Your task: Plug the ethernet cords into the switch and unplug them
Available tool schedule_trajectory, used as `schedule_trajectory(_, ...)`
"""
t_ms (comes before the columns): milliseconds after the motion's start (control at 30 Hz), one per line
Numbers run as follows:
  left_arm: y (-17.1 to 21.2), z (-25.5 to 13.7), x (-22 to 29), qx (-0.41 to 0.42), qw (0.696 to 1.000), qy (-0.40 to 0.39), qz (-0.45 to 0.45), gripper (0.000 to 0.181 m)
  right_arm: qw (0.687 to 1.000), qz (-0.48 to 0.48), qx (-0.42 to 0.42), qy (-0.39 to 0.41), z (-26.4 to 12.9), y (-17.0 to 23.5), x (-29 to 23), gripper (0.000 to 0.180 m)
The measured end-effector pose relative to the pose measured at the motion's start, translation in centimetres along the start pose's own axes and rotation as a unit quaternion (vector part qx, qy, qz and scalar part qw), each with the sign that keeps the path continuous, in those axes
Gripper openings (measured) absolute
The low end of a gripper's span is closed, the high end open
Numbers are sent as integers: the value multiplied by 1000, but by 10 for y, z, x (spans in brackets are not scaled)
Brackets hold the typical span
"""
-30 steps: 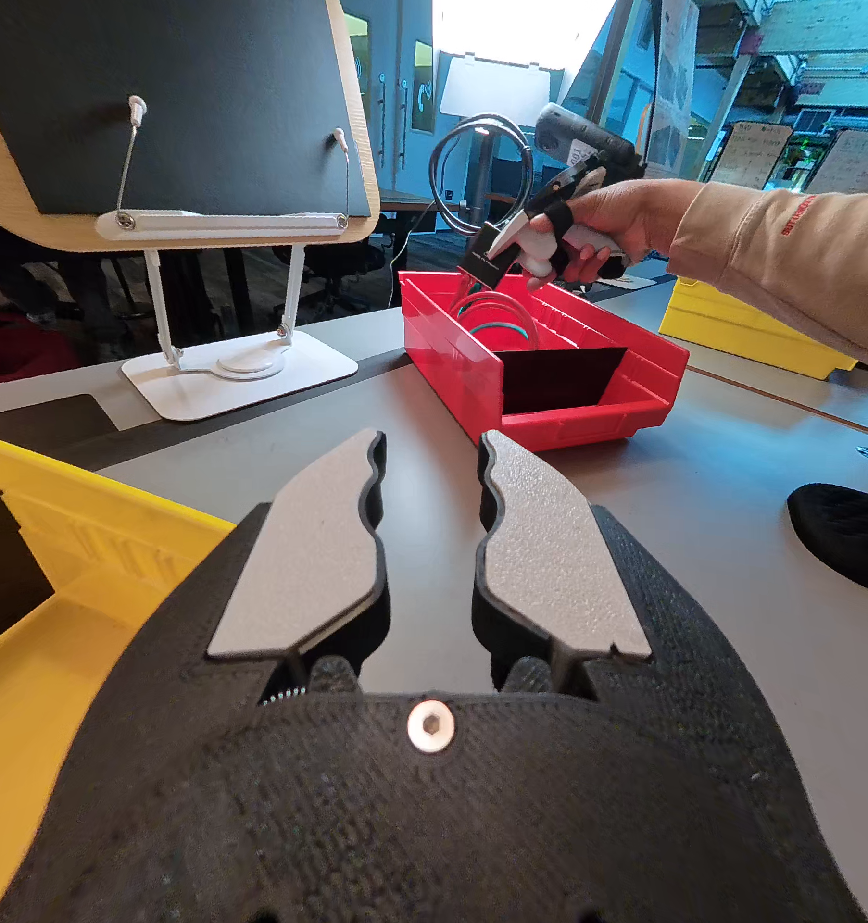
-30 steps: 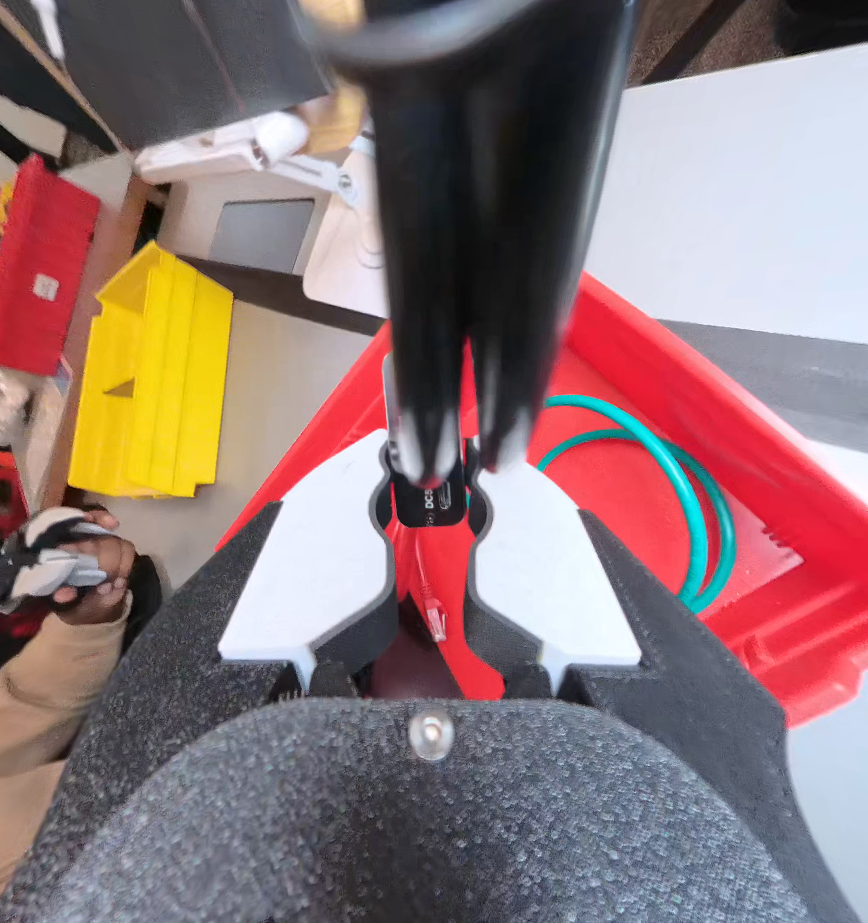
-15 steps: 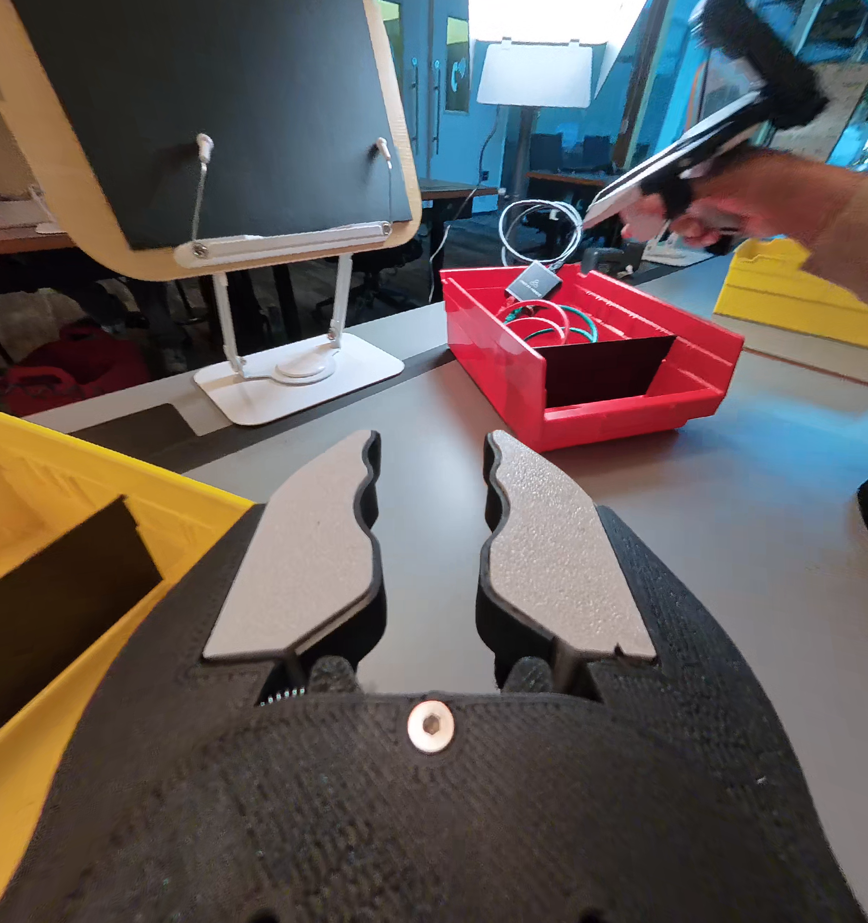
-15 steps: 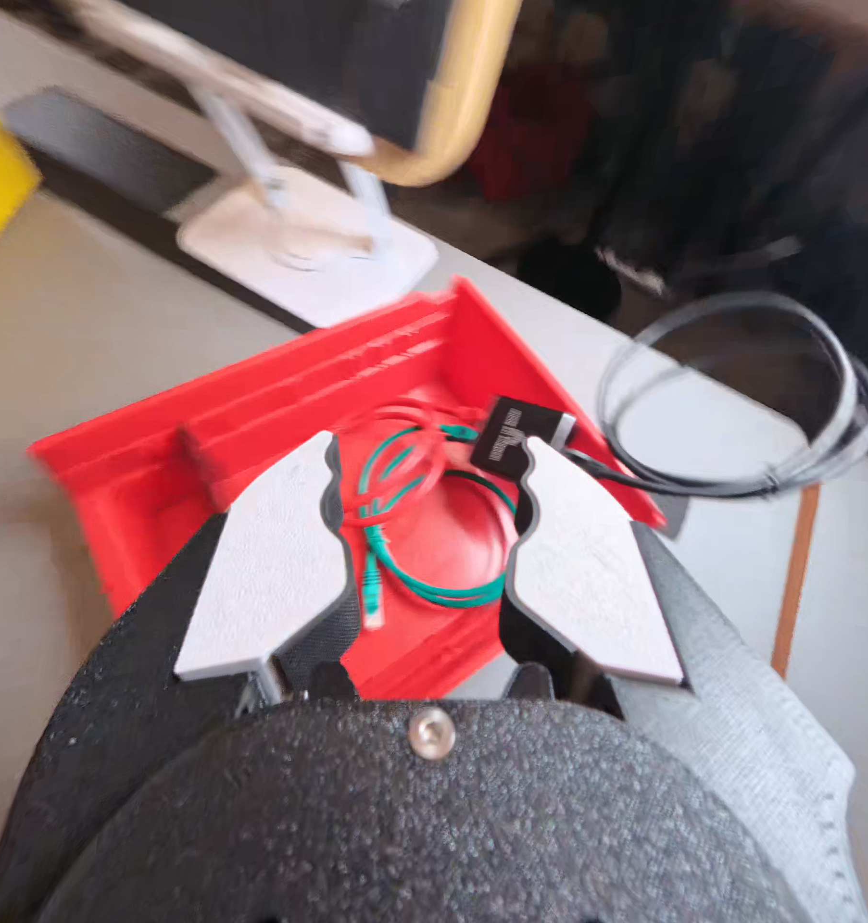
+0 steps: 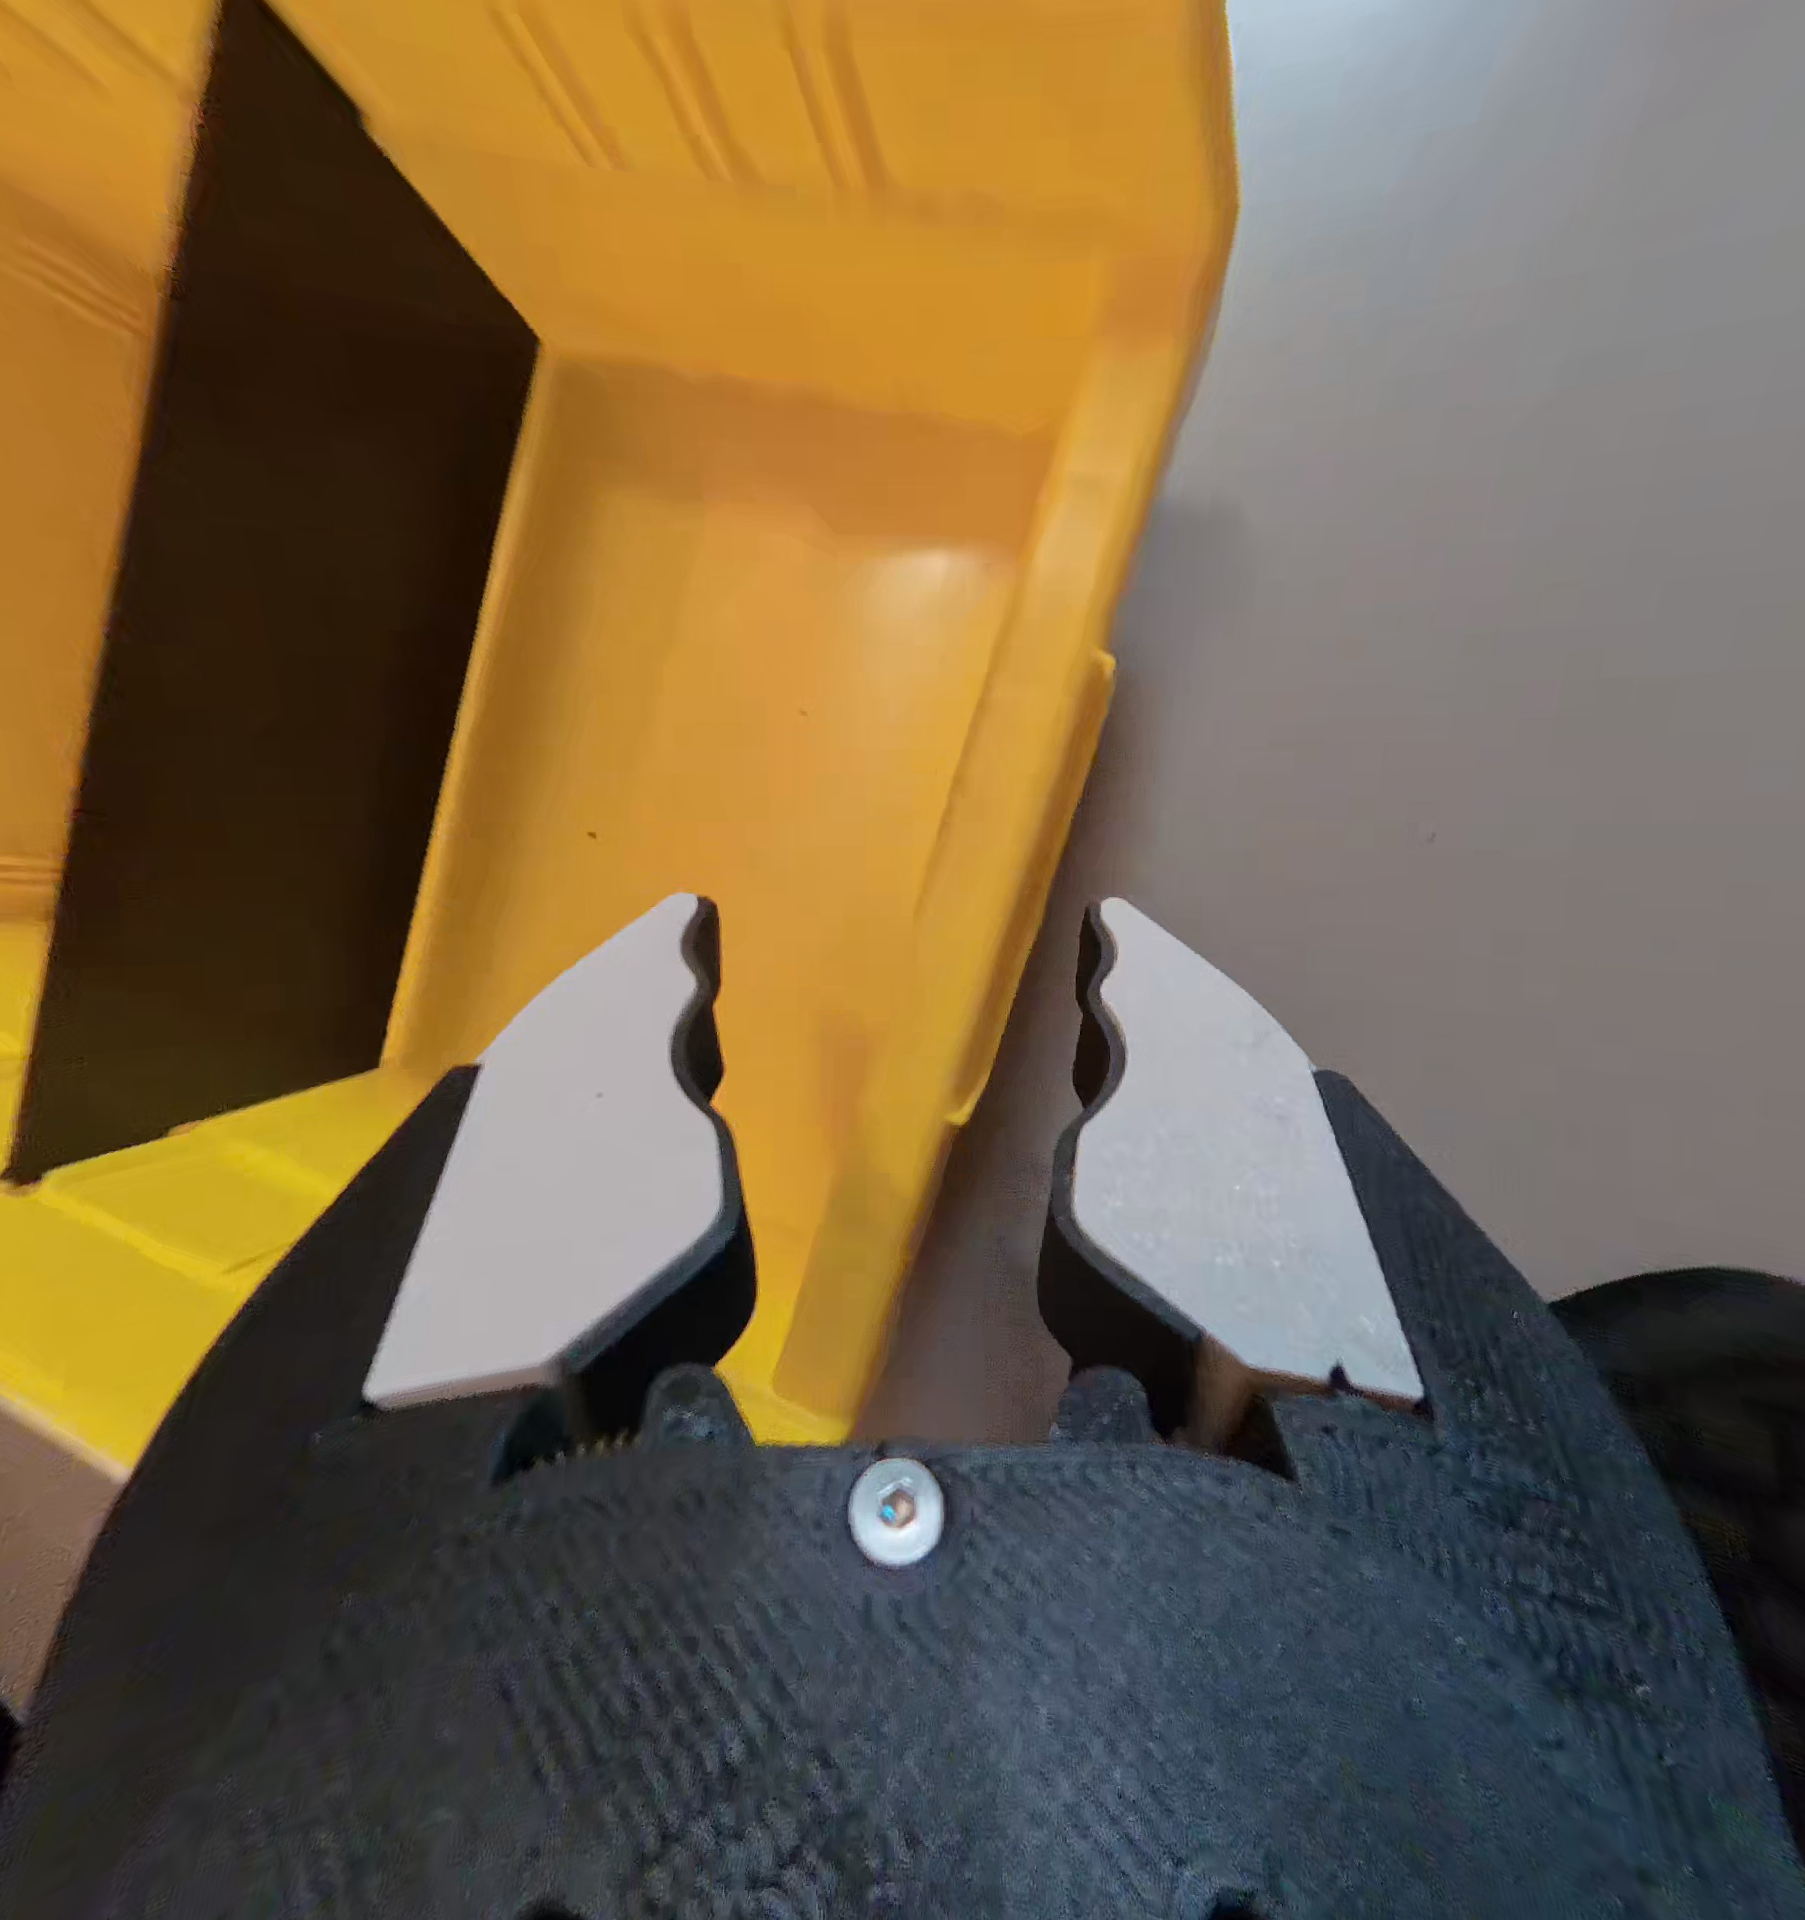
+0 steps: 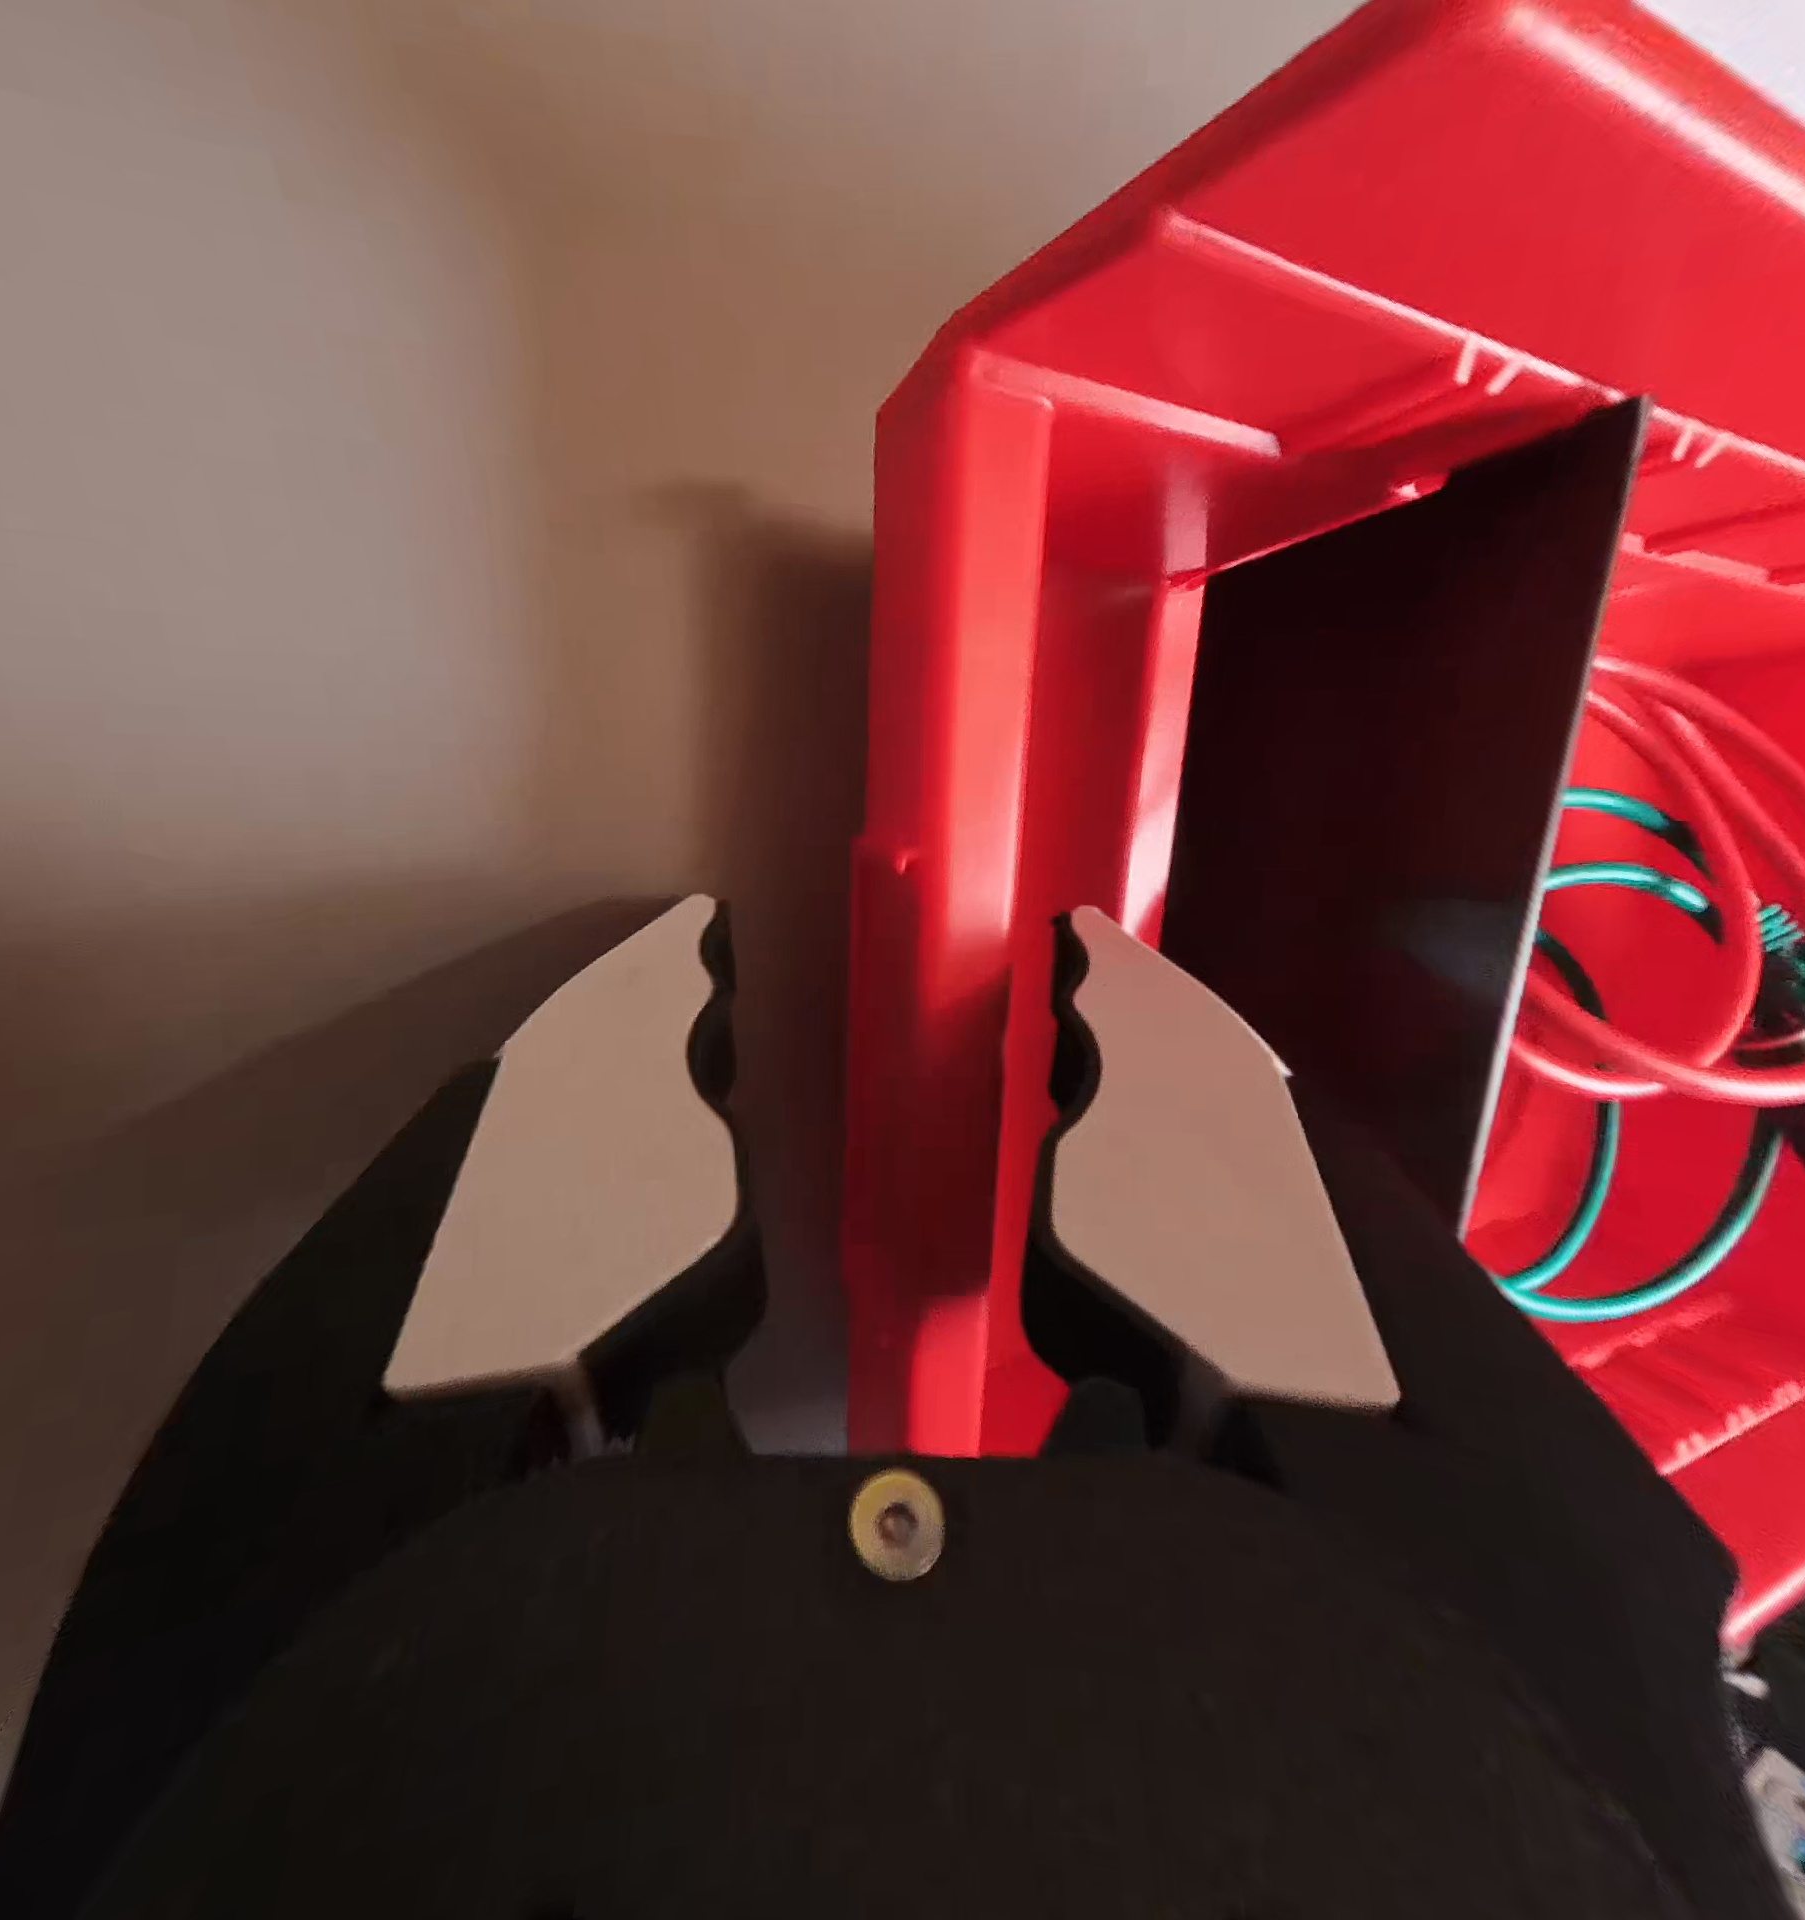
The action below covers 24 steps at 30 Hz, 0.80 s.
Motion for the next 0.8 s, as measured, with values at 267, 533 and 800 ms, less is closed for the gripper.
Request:
schedule_trajectory(267,-1,23,6,-34,995,-21,89,30,999,-42,1,10,7,-1,3,28)
schedule_trajectory(533,-38,31,38,2,985,-32,169,29,994,-101,28,-2,-8,-1,-34,28)
schedule_trajectory(800,-101,45,92,58,963,-3,265,30,985,-161,58,-21,-33,-1,-93,28)
Point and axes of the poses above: each gripper's, where its closed fingertips meet, z out along the fingers, y out of its underside, x = y × z across the jaws, the point moved 4 cm from there along -z, back along the fingers, and after that the axes turned 5 degrees about z, right-handed, at the moved point
